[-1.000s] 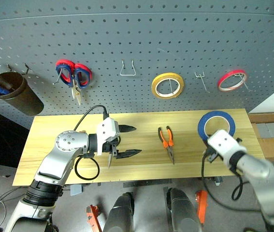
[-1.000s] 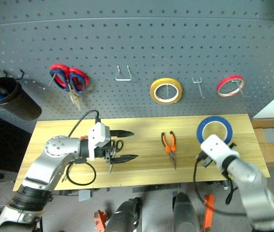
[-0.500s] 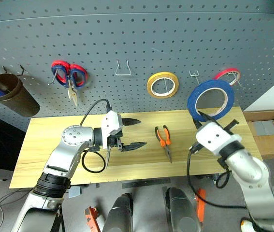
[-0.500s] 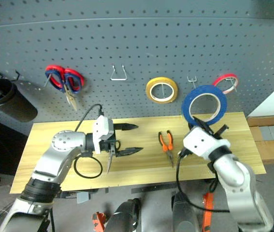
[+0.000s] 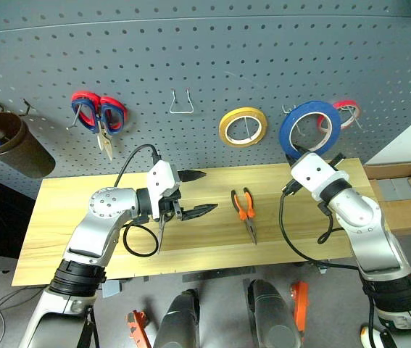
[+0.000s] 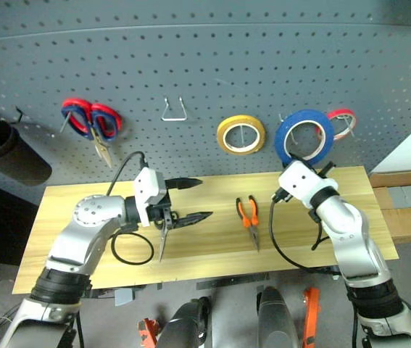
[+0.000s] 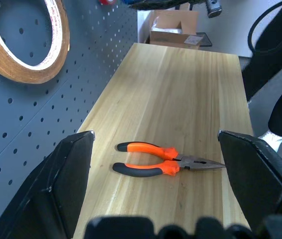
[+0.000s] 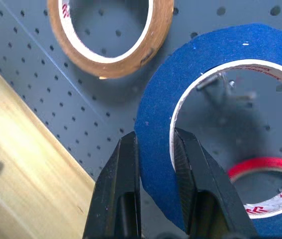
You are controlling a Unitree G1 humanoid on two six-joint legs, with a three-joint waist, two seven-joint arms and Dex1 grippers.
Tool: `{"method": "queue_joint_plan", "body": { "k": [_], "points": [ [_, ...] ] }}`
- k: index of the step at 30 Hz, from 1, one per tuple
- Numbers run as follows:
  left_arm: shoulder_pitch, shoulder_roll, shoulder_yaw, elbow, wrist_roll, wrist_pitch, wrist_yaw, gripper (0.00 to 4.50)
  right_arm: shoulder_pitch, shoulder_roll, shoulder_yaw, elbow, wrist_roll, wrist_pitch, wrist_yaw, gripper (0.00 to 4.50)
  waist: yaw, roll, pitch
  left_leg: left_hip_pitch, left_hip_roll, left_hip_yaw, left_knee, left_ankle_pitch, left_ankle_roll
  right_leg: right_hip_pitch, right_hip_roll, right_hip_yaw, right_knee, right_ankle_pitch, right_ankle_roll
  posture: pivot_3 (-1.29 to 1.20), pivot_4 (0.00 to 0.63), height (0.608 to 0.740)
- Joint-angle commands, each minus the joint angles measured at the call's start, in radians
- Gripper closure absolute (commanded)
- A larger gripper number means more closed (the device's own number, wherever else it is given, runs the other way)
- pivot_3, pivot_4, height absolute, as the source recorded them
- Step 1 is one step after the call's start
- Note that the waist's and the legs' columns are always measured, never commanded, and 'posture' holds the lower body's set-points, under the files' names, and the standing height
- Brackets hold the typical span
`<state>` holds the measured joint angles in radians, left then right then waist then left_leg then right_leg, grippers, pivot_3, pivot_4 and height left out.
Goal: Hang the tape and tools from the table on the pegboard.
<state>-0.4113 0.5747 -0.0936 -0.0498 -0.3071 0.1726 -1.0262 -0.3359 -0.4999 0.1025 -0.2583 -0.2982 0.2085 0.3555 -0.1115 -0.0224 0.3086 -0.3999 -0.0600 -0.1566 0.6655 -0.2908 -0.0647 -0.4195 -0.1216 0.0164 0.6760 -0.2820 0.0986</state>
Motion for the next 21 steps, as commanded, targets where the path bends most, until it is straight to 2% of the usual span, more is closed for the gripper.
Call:
{"method": "queue_joint_plan", "body": {
  "k": [1,5,9,11,12,15,18,21],
  "points": [
    [0.014,0.017,0.037,-0.04,-0.005,-0.013,0.014,0.2,-0.01,0.015,-0.003,0.005,0.006,-0.031,-0.011,3.37,0.0,0.0,0.0,0.0,0.0,0.0,0.0,0.0,0.0,0.0,0.0,0.0,0.0,0.0,0.0,-0.14,0.321,0.74],
    [0.026,0.028,0.042,-0.038,-0.003,-0.021,0.014,0.2,0.011,0.026,-0.008,0.001,0.013,-0.017,-0.006,2.21,0.0,0.0,0.0,0.0,0.0,0.0,0.0,0.0,0.0,0.0,0.0,0.0,0.0,0.0,0.0,-0.13,0.323,0.74],
    [0.042,0.051,0.05,-0.015,0.018,-0.051,0.009,0.2,0.068,0.037,-0.019,-0.05,0.022,0.038,0.008,0.79,0.0,0.0,0.0,0.0,0.0,0.0,0.0,0.0,0.0,0.0,0.0,0.0,0.0,0.0,0.0,-0.13,0.322,0.74],
    [0.055,0.076,0.055,0.004,0.033,-0.075,-0.002,0.2,0.136,0.068,-0.014,-0.123,0.045,0.152,0.033,0.15,0.001,0.0,0.0,0.0,0.0,0.0,0.0,0.0,0.0,-0.001,0.0,0.0,0.0,0.0,0.0,-0.13,0.322,0.74],
    [0.067,0.099,0.055,0.02,0.045,-0.094,-0.017,0.2,0.176,0.107,-0.003,-0.176,0.063,0.246,0.037,0.02,0.001,0.0,0.0,0.0,0.0,0.0,-0.001,0.0,0.0,-0.001,0.0,0.0,0.001,0.0,0.0,-0.14,0.326,0.74],
    [0.098,0.162,0.049,0.056,0.068,-0.135,-0.066,0.2,0.24,0.206,0.045,-0.289,0.083,0.469,0.032,0.02,-0.005,0.0,0.0,0.0,0.001,0.0,-0.001,0.0,0.0,-0.002,0.0,0.0,0.002,0.0,0.0,-0.15,0.328,0.74],
    [0.11,0.196,0.049,0.082,0.069,-0.161,-0.098,0.2,0.248,0.27,0.093,-0.332,0.078,0.606,0.016,0.02,-0.002,0.001,0.0,0.001,0.001,0.001,0.0,0.0,0.0,-0.002,0.0,0.001,0.003,0.001,-0.001,-0.15,0.329,0.74],
    [0.109,0.231,0.064,0.121,0.061,-0.171,-0.134,0.2,0.22,0.395,0.143,-0.307,0.073,0.748,-0.06,0.02,-0.001,0.001,0.0,0.001,0.001,-0.001,0.0,-0.002,0.003,-0.002,0.001,-0.001,0.004,0.001,-0.002,-0.15,0.33,0.74]
  ]
}}
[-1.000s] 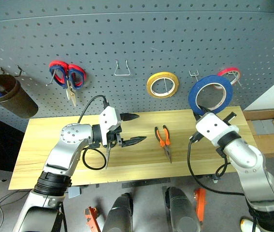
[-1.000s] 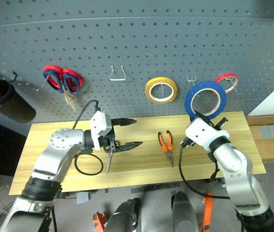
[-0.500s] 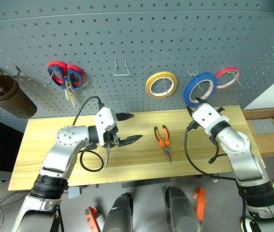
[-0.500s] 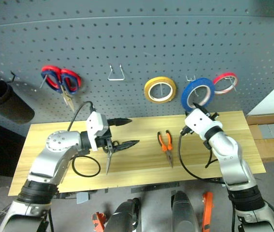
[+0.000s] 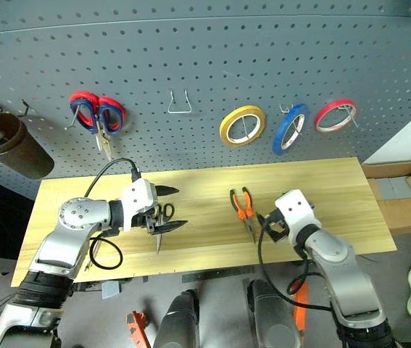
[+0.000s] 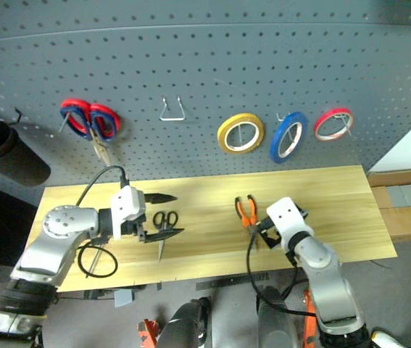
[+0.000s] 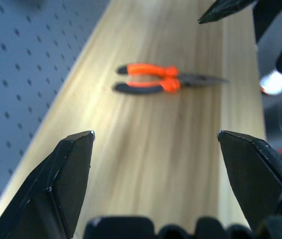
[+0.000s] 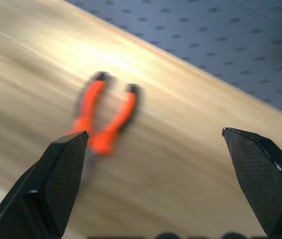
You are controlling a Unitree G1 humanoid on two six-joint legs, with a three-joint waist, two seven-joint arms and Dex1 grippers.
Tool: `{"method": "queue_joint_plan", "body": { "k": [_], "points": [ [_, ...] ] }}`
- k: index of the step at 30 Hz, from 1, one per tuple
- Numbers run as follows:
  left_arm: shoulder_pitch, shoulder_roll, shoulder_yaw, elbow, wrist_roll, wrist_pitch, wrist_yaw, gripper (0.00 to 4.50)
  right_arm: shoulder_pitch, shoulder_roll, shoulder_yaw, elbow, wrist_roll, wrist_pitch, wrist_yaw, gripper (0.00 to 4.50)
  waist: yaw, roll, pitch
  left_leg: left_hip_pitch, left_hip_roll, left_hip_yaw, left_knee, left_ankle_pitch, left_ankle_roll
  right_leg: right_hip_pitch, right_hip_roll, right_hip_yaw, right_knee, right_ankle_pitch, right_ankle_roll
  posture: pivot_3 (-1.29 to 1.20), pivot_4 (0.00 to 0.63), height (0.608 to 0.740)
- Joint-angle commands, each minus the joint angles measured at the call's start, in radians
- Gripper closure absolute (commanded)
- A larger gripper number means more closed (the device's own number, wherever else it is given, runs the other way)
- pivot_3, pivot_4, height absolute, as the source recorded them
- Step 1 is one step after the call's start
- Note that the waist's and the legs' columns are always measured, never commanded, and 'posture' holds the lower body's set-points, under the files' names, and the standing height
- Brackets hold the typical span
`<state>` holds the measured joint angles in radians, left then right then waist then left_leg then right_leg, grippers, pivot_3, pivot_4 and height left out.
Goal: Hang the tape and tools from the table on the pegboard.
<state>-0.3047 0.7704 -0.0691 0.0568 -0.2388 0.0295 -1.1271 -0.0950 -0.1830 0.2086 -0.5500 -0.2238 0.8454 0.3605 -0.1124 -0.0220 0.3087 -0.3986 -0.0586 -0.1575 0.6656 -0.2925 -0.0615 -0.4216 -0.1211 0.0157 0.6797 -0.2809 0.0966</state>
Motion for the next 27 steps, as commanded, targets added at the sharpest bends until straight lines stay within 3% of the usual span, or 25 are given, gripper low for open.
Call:
{"method": "queue_joint_plan", "body": {
  "k": [1,3,8,27],
  "points": [
    [0.001,0.044,0.041,0.026,-0.008,-0.031,-0.043,0.2,-0.043,0.113,0.047,0.004,-0.004,0.136,-0.089,0.02,0.0,0.0,0.0,0.0,0.0,-0.001,0.0,0.0,0.0,0.0,0.0,-0.001,0.0,0.0,0.0,-0.15,0.333,0.74],
    [-0.005,0.056,0.045,0.051,-0.006,-0.04,-0.052,0.2,-0.091,0.196,0.031,0.053,0.022,0.17,-0.123,0.02,-0.003,0.0,0.0,0.0,0.001,-0.001,-0.001,0.0,-0.001,-0.001,0.001,0.0,0.001,0.0,-0.001,-0.15,0.333,0.74],
    [-0.031,0.072,0.06,0.116,0.005,-0.059,-0.054,0.2,-0.214,0.265,0.018,0.226,0.022,0.162,-0.2,0.02,-0.003,0.0,0.0,0.0,0.0,-0.001,-0.001,0.003,-0.005,-0.001,0.001,0.0,0.0,0.001,-0.001,-0.15,0.333,0.74],
    [-0.021,0.076,0.07,0.126,0.012,-0.075,-0.041,0.2,-0.375,0.313,-0.058,0.676,0.107,-0.029,-0.292,0.02,-0.026,0.0,0.0,0.0,0.0,0.001,-0.002,0.003,-0.005,-0.003,0.0,-0.001,0.0,0.001,-0.001,-0.12,0.321,0.74]
  ]
}}
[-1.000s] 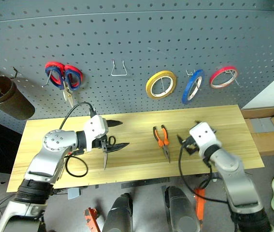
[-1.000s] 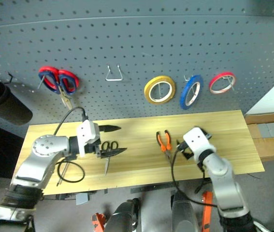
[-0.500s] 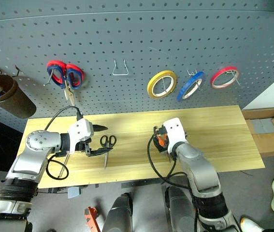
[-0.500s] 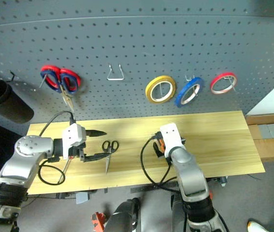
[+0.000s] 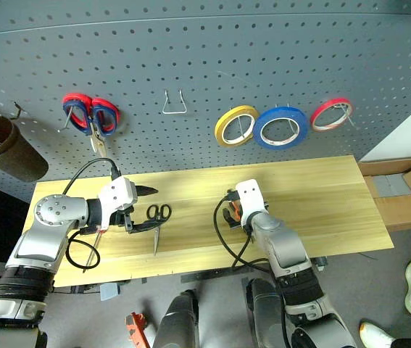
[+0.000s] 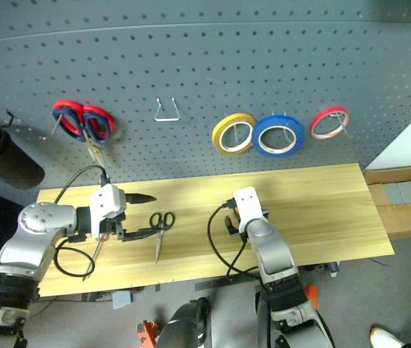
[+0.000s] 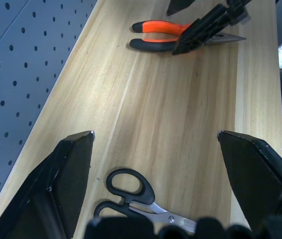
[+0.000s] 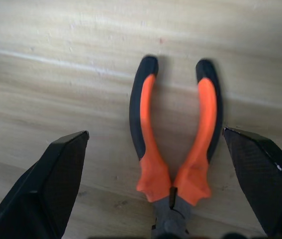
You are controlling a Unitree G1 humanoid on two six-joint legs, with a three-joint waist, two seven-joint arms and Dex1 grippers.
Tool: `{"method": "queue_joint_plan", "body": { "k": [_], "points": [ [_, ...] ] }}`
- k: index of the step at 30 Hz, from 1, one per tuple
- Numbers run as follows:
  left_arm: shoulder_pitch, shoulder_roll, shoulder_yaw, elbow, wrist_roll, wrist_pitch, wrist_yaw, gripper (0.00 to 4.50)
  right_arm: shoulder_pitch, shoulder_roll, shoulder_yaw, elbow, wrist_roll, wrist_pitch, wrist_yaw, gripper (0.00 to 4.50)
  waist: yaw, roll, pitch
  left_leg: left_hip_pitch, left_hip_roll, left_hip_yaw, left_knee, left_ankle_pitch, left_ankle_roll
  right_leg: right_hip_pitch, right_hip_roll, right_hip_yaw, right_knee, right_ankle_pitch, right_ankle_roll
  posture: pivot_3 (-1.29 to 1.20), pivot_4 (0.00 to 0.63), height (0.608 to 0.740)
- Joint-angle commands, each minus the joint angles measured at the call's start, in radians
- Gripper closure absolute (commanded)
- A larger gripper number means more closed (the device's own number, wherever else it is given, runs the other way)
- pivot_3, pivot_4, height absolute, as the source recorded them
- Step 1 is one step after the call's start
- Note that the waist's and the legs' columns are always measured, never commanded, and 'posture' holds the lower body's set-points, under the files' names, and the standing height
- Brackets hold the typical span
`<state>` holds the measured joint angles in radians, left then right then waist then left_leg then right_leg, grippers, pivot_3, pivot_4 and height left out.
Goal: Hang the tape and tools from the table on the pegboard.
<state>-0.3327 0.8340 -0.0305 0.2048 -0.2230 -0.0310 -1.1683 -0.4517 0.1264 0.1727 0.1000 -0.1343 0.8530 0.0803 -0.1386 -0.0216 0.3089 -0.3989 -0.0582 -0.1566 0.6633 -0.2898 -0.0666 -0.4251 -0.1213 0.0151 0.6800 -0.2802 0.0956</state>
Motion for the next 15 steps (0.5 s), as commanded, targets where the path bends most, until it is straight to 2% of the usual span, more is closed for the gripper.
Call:
{"method": "queue_joint_plan", "body": {
  "k": [1,11,14,15],
  "points": [
    [0.006,0.011,0.031,-0.022,-0.003,-0.015,0.0,0.2,-0.028,0.001,-0.025,0.048,0.019,-0.048,-0.013,0.02,0.0,0.0,0.0,0.0,0.0,0.0,0.0,0.0,0.0,0.0,0.0,0.0,0.0,0.0,0.0,-0.12,0.321,0.74],
    [0.009,0.002,0.031,-0.027,-0.004,-0.022,0.007,0.2,-0.083,-0.016,-0.04,0.231,0.036,-0.126,-0.009,0.02,-0.002,0.0,0.0,0.0,0.0,0.001,0.0,0.0,0.0,0.0,0.0,0.0,0.0,0.0,0.0,-0.12,0.312,0.74],
    [0.033,-0.015,0.045,-0.051,-0.028,0.0,0.027,0.2,-0.086,-0.017,-0.034,0.264,0.036,-0.143,-0.012,0.62,-0.002,-0.001,-0.001,0.0,0.0,0.001,0.0,0.0,0.0,0.0,0.0,0.0,0.0,0.0,0.0,-0.12,0.312,0.74],
    [0.05,-0.027,0.051,-0.066,-0.04,0.013,0.037,0.2,-0.087,-0.018,-0.032,0.274,0.036,-0.149,-0.012,0.96,-0.004,-0.001,-0.001,0.001,0.0,0.001,0.0,0.0,0.0,0.0,0.0,0.001,0.0,0.0,0.0,-0.12,0.312,0.74]
  ]
}}
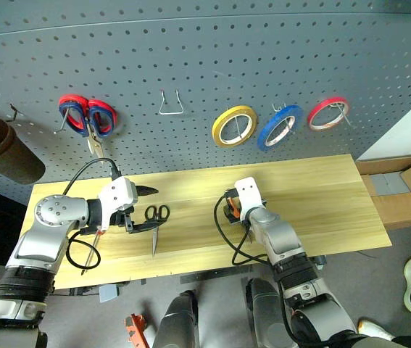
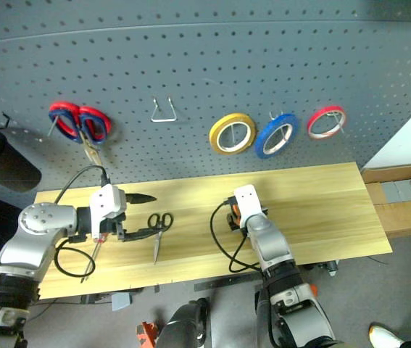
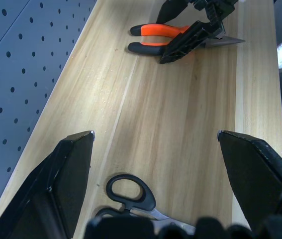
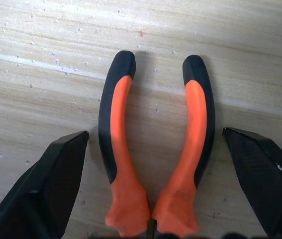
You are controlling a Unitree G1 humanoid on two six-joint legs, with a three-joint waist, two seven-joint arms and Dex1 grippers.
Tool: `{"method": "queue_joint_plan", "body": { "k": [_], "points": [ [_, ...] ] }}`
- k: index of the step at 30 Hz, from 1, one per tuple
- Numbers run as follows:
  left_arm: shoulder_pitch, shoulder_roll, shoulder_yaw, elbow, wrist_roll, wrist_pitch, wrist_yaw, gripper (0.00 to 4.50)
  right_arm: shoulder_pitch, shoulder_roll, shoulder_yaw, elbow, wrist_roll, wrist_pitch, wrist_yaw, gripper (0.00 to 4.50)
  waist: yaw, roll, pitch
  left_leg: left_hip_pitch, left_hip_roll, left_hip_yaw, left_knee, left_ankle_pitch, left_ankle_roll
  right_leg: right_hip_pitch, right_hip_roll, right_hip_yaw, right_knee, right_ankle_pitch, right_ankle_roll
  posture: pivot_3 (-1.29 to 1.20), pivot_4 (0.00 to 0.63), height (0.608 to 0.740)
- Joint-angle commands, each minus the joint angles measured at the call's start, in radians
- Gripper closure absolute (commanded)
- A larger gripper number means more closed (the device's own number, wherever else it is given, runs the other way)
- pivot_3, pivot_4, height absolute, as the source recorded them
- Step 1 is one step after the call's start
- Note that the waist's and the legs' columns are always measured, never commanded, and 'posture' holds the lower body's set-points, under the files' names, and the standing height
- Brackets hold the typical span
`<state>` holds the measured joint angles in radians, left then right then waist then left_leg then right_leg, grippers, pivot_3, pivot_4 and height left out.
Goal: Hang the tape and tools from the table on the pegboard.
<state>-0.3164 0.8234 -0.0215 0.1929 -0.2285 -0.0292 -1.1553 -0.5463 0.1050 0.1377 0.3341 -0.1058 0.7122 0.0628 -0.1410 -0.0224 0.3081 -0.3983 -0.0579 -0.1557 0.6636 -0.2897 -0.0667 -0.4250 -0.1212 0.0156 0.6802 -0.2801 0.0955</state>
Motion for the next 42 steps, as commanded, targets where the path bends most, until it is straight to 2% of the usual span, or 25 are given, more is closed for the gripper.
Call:
{"method": "queue_joint_plan", "body": {
  "k": [1,2,3,9,14,20,27,34,42],
  "points": [
    [0.048,-0.026,0.049,-0.068,-0.047,0.033,0.036,0.2,0.007,0.003,0.006,0.047,0.007,-0.013,0.004,1.27,-0.002,0.0,0.0,0.0,0.0,0.0,0.0,0.0,0.0,0.0,0.0,0.0,0.0,0.0,0.0,-0.12,0.312,0.74],
    [0.066,-0.041,0.057,-0.082,-0.061,0.054,0.049,0.2,0.006,0.002,0.008,0.053,0.008,-0.017,0.003,1.61,-0.002,0.0,0.0,0.0,0.0,0.0,0.0,0.0,0.0,0.0,0.0,0.0,0.0,0.0,0.0,-0.12,0.313,0.74],
    [0.089,-0.057,0.061,-0.095,-0.065,0.066,0.067,0.2,0.004,0.002,0.009,0.058,0.007,-0.024,0.002,1.67,-0.003,-0.001,-0.001,0.0,0.0,0.0,0.0,0.0,0.0,0.0,0.0,0.0,0.0,0.0,0.0,-0.12,0.313,0.74],
    [0.16,-0.112,0.081,-0.137,-0.068,0.097,0.141,0.2,0.0,-0.001,0.003,0.056,0.01,-0.043,-0.003,1.67,0.0,-0.001,-0.001,0.001,0.001,0.001,0.001,0.0,0.0,0.0,0.0,0.0,0.001,0.0,-0.001,-0.11,0.314,0.74],
    [0.171,-0.139,0.114,-0.132,-0.082,0.126,0.191,0.2,0.037,-0.007,0.028,-0.069,0.007,-0.027,0.01,1.67,0.002,-0.001,-0.001,0.001,0.001,0.001,0.001,0.0,0.0,0.0,0.0,0.0,0.001,0.001,-0.001,-0.11,0.316,0.74],
    [0.194,-0.164,0.172,-0.14,-0.103,0.107,0.239,0.2,0.19,-0.034,0.131,-0.515,0.019,0.054,0.067,1.67,0.002,-0.001,-0.001,-0.001,0.0,0.001,-0.001,0.0,0.0,-0.002,0.0,0.001,0.0,0.001,-0.001,-0.09,0.326,0.74],
    [0.246,-0.186,0.243,-0.178,-0.157,0.065,0.241,0.2,0.323,-0.072,0.269,-0.906,0.041,0.054,0.123,1.67,0.01,-0.001,0.0,-0.001,0.001,0.0,-0.001,0.0,0.0,-0.002,0.0,0.001,0.0,0.001,-0.001,-0.08,0.34,0.74],
    [0.279,-0.21,0.287,-0.253,-0.244,0.129,0.266,0.2,0.179,-0.038,0.265,-0.979,0.049,-0.001,0.122,1.67,0.028,-0.001,0.0,0.0,0.001,-0.002,0.0,-0.001,0.003,-0.002,0.0,0.0,0.001,0.001,-0.001,-0.08,0.346,0.74],
    [0.311,-0.208,0.286,-0.317,-0.279,0.187,0.27,0.2,-0.082,0.039,0.182,-0.812,0.087,-0.108,0.129,1.67,0.033,-0.001,0.0,0.0,0.001,-0.003,-0.001,0.0,0.0,-0.002,0.0,-0.001,-0.001,0.001,-0.001,-0.07,0.334,0.74]
  ]
}}
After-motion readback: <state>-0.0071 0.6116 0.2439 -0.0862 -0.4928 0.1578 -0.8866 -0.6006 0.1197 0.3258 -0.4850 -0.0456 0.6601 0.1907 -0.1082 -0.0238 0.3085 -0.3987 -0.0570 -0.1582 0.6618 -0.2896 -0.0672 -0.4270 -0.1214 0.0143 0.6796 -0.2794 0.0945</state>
